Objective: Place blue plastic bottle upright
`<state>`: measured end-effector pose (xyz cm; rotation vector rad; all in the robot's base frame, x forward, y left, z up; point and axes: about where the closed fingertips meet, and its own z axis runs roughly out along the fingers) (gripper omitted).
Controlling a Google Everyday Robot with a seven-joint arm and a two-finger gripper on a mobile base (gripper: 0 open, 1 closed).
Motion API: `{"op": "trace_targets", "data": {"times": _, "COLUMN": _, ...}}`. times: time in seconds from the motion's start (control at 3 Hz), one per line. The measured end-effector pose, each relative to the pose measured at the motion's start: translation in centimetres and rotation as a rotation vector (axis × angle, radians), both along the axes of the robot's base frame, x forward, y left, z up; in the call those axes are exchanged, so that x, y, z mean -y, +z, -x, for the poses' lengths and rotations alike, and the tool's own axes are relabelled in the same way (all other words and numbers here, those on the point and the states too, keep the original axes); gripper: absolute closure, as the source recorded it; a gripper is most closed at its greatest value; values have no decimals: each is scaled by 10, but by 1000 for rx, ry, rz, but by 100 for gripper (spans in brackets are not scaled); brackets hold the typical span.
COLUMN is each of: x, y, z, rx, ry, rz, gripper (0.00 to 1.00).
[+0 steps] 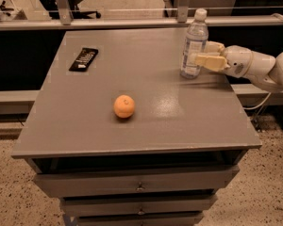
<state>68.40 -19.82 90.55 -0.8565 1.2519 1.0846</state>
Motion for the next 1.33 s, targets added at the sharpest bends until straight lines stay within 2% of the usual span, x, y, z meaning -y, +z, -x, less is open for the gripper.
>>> {"op": "trace_targets", "data": {"times": 0.33, "x": 15, "y": -7, "z": 4, "rx": -16, "ry": -19, "rz": 24, "gripper": 0}}
{"op": "trace_targets", "data": {"times": 0.67, "x": 52, "y": 4, "z": 15, "rx": 15, "ry": -77, "rz": 121, "gripper": 0}}
{"op": "trace_targets", "data": {"times": 1.0, "x": 100, "y": 32, "z": 43, "rx": 54, "ry": -169, "rz": 250, "gripper": 0}}
{"op": "trace_targets", "data": {"times": 1.33, "x": 97, "y": 34, "z": 43, "rx": 57, "ry": -166, "rz": 252, "gripper": 0}}
